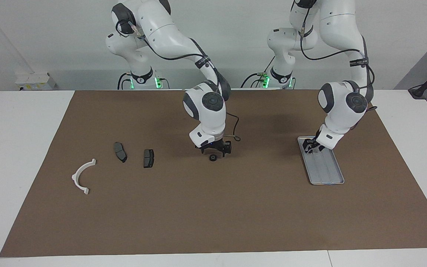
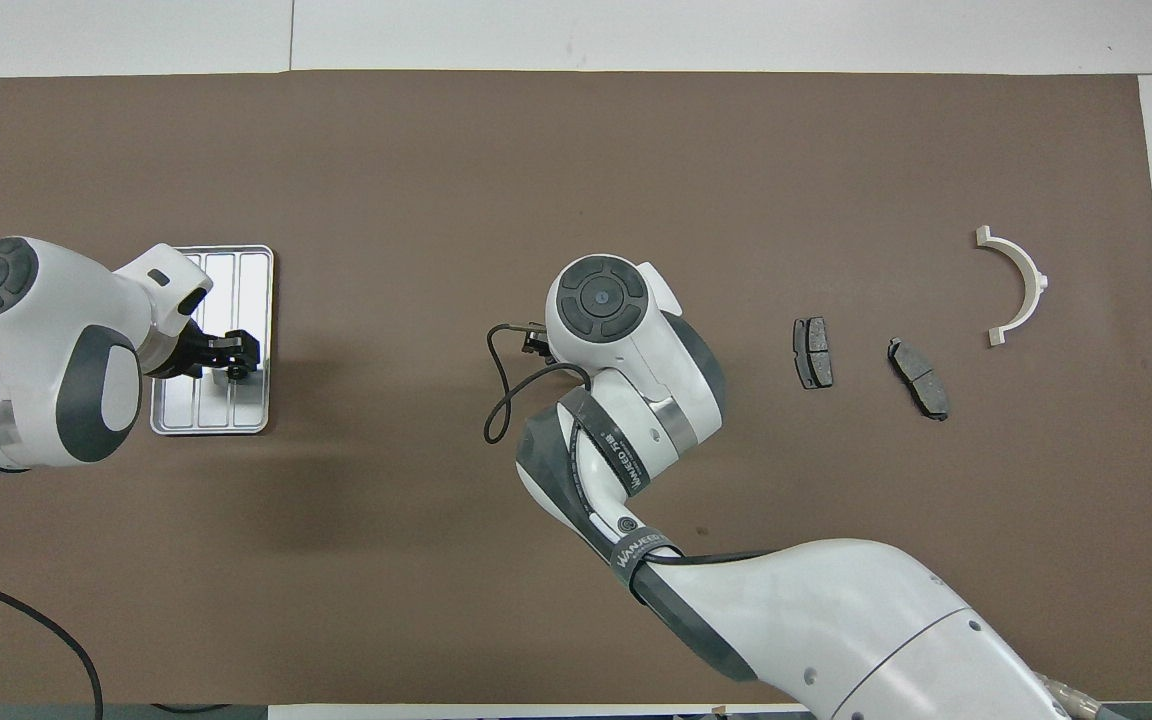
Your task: Place bearing gear from tray to pile
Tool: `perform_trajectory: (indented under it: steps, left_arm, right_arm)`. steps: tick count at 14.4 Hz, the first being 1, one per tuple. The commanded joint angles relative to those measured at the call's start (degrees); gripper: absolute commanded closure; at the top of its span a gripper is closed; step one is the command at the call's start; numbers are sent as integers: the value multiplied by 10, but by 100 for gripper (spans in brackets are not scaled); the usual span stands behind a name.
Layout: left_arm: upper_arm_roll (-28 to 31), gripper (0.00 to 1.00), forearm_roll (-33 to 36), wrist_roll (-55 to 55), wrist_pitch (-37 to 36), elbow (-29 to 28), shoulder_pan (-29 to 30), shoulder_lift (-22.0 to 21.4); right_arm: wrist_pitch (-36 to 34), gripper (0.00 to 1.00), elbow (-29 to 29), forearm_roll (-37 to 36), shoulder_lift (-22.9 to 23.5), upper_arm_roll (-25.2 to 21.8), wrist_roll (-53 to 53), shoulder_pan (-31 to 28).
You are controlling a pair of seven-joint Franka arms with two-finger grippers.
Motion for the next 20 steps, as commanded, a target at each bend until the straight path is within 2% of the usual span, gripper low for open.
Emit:
perform_trajectory:
  steps: [1,6,12,16,17,19,20]
  left_arm:
    - [1,31,-3,-5,12,-28,-2,-24]
    - [1,38,-3,-6,20,-30,-5,-23]
    - [1,38,-3,-6,40,-39,-5,-16]
    - [1,43,-3,-5,40,-44,-5,-19]
    - [1,46,-3,-5,40,-46,-5,-19]
    - [1,57,-3,-5,41,-46,-5,-19]
    - [1,63,-3,-5,41,-46,-5,-19]
  right_arm:
    - [22,5,-23,5,-17,4,8,-4]
    - [23,5,-26,5,-16,4,3,-9]
    - [32,5,-30,6,-15,4,-11,-20]
    - [53,5,-42,7,-15,5,-10,-20]
    - [53,5,-42,7,-16,5,-10,-20]
    - [53,5,-42,7,-15,5,-10,-20]
    - [53,9,-42,7,-15,5,-8,-20]
